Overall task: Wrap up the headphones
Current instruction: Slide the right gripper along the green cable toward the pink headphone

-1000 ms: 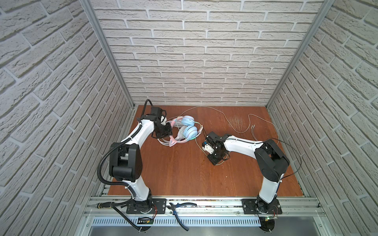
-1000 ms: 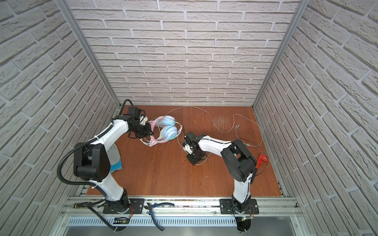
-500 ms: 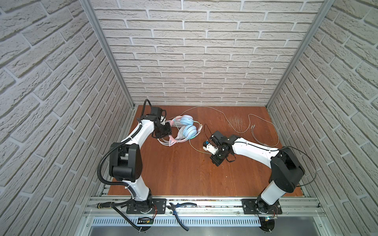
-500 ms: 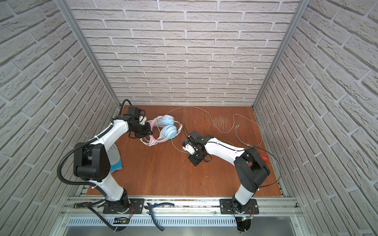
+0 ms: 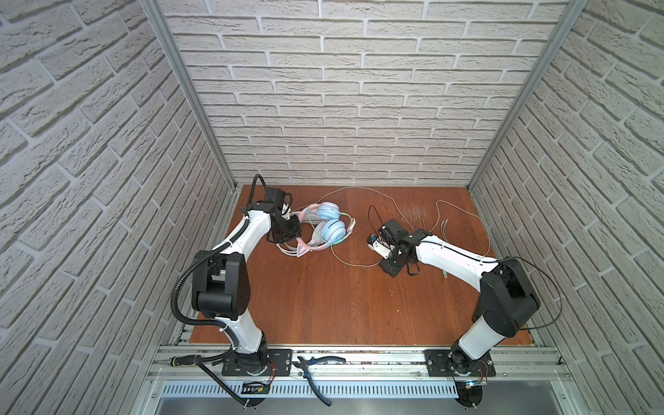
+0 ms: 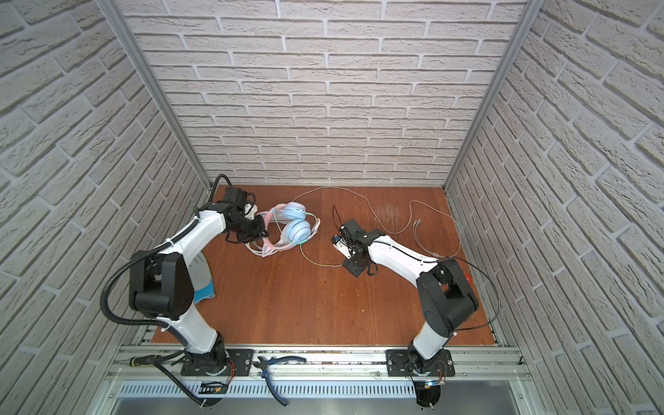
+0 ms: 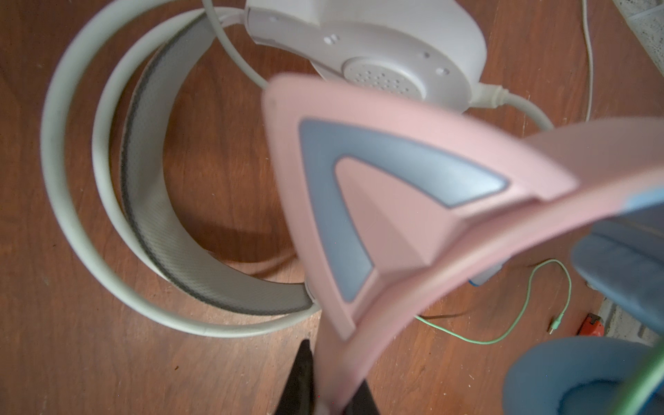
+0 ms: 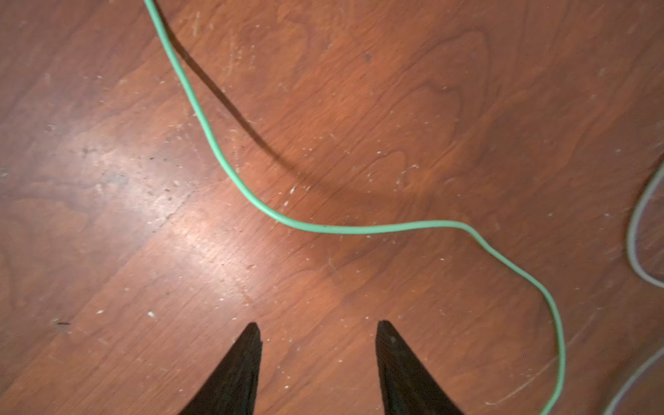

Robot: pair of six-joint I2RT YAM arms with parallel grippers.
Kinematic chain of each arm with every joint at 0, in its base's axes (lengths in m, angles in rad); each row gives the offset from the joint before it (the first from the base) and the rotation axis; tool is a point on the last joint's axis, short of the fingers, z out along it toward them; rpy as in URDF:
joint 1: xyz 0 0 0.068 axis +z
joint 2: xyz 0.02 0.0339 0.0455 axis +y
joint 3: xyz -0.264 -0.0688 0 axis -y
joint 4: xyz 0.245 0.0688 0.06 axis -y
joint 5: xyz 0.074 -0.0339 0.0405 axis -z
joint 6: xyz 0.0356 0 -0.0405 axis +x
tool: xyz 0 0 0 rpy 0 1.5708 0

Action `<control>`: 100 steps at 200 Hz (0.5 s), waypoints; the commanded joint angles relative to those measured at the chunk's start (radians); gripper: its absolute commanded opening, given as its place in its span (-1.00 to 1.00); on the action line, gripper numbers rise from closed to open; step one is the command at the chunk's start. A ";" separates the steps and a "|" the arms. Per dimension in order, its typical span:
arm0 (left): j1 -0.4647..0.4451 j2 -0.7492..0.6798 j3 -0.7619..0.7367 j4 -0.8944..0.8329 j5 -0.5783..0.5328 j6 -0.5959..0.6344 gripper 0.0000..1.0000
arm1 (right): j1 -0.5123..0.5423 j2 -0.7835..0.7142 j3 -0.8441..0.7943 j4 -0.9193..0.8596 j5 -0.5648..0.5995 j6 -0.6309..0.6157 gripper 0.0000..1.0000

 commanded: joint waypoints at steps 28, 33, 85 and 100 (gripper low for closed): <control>0.003 -0.016 0.012 0.036 0.046 0.005 -1.00 | -0.005 -0.061 -0.103 0.273 0.055 -0.249 0.13; 0.002 -0.015 0.012 0.036 0.048 0.005 -1.00 | -0.010 -0.060 -0.107 0.284 0.047 -0.261 0.14; 0.002 -0.010 0.015 0.034 0.048 0.008 -1.00 | -0.037 0.046 -0.050 0.292 0.014 -0.357 0.23; 0.002 -0.009 0.015 0.030 0.048 0.008 -1.00 | -0.046 0.054 -0.051 0.335 -0.011 -0.370 0.24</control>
